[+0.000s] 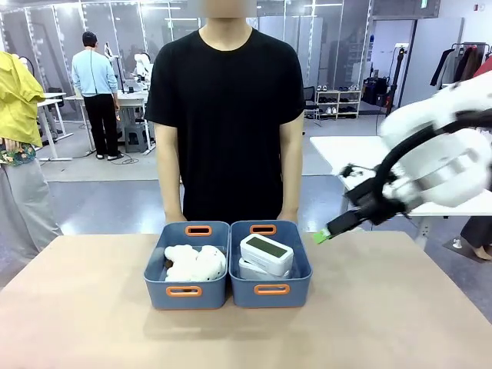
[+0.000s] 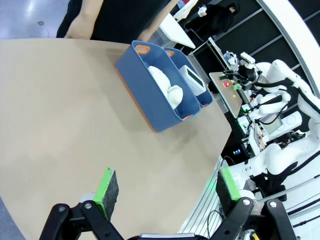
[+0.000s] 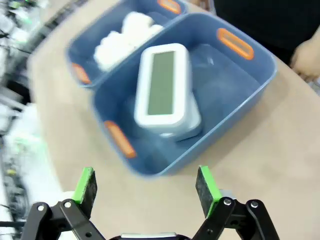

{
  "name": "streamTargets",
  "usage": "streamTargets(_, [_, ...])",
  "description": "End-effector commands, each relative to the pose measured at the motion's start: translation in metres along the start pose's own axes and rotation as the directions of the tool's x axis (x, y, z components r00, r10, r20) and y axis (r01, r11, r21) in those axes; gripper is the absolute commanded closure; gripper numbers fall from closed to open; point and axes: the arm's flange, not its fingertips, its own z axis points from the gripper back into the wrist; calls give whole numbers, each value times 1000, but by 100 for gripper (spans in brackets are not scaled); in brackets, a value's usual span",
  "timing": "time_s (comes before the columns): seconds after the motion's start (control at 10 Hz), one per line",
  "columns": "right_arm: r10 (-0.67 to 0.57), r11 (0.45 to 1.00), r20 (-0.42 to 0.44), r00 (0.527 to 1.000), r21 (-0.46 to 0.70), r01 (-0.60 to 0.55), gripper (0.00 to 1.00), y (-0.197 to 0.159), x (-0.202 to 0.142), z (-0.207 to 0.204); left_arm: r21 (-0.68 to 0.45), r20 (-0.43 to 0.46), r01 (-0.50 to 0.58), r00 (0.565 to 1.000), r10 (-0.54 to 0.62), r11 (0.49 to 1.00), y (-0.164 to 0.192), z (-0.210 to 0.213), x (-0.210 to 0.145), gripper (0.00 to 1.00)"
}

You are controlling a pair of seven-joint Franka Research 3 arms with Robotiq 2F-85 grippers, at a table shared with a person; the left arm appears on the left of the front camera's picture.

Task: Sort the digital clocks into the basket.
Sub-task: Pick up the Digital clock from the table and place it into the empty Plastic storage basket.

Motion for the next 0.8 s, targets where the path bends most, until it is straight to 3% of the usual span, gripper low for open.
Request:
streamTargets(0.0, [-221, 961, 123, 967, 196, 194, 0, -23, -28, 55, 10, -13, -14, 1000, 14, 1000, -3, 1, 0, 0])
streamTargets(0.2, [-427, 857, 173, 887, 389, 337, 0, -56, -64, 100, 10, -13, -14, 1000, 14, 1000, -3, 1, 0, 0])
streamTargets(0.3, [-530, 779, 139, 837, 471, 415, 0, -72, -96, 119, 10, -13, -14, 1000, 14, 1000, -3, 1, 0, 0])
streamTargets(0.4, [-588, 739, 132, 798, 488, 464, 0, -88, -120, 135, 10, -13, -14, 1000, 14, 1000, -3, 1, 0, 0])
streamTargets(0.7, [-637, 718, 167, 752, 483, 501, 0, -115, -170, 176, 10, -13, -14, 1000, 14, 1000, -3, 1, 0, 0])
